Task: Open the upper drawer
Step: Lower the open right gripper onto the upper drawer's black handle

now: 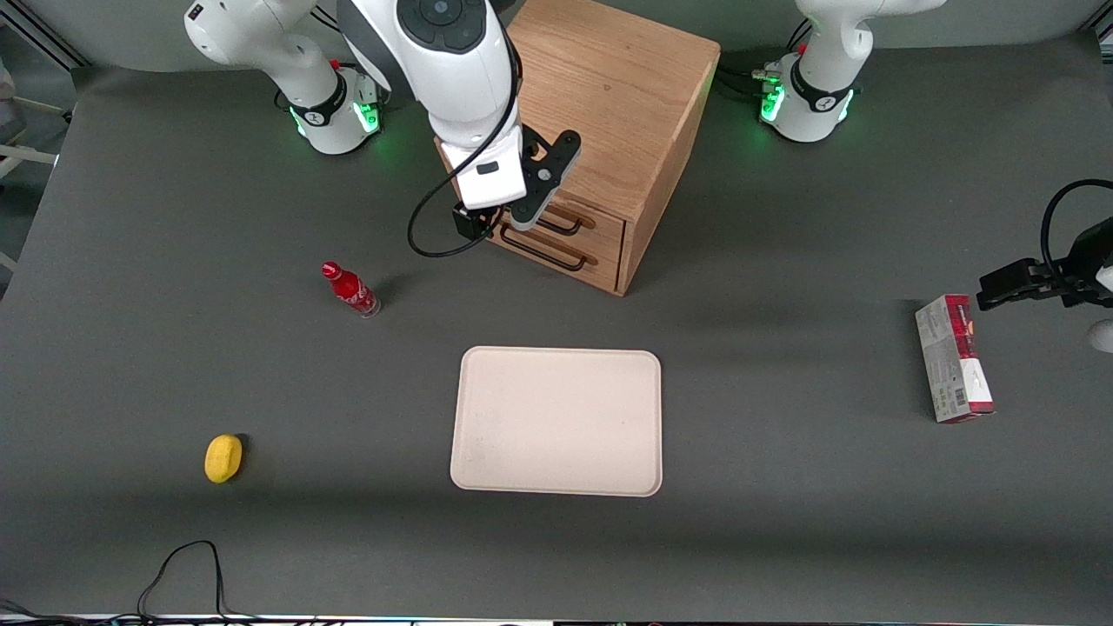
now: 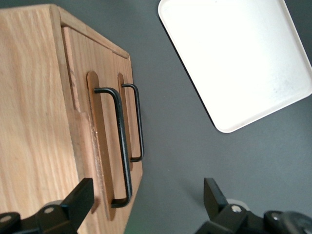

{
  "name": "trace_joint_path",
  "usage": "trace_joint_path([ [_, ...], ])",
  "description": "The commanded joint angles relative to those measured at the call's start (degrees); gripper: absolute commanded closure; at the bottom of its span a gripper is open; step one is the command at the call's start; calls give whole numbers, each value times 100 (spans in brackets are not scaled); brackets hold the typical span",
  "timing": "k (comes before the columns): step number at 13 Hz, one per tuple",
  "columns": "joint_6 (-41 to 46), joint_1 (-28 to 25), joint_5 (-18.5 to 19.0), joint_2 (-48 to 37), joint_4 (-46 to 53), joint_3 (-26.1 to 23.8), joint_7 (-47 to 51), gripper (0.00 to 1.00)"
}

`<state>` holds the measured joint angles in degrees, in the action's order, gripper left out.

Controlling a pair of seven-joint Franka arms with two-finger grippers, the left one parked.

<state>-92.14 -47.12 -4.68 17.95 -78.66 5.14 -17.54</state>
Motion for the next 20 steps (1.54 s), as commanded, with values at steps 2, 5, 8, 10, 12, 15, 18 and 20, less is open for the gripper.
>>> trace_joint_path([
  [2, 56, 54, -742, -160, -193, 119, -696, 0],
  [5, 56, 45, -982, -169, -246, 277, -883, 0],
  [8, -267, 10, -973, -256, -675, 277, -883, 0],
  [10, -645, -8, -947, -336, -1079, 269, -883, 0],
  [12, -918, -8, -921, -336, -1326, 269, -883, 0],
  [15, -1288, -122, -912, -310, -1599, 269, -874, 0],
  [18, -1535, -183, -912, -283, -1775, 269, -874, 0],
  [20, -1657, -184, -903, -257, -1836, 269, -874, 0],
])
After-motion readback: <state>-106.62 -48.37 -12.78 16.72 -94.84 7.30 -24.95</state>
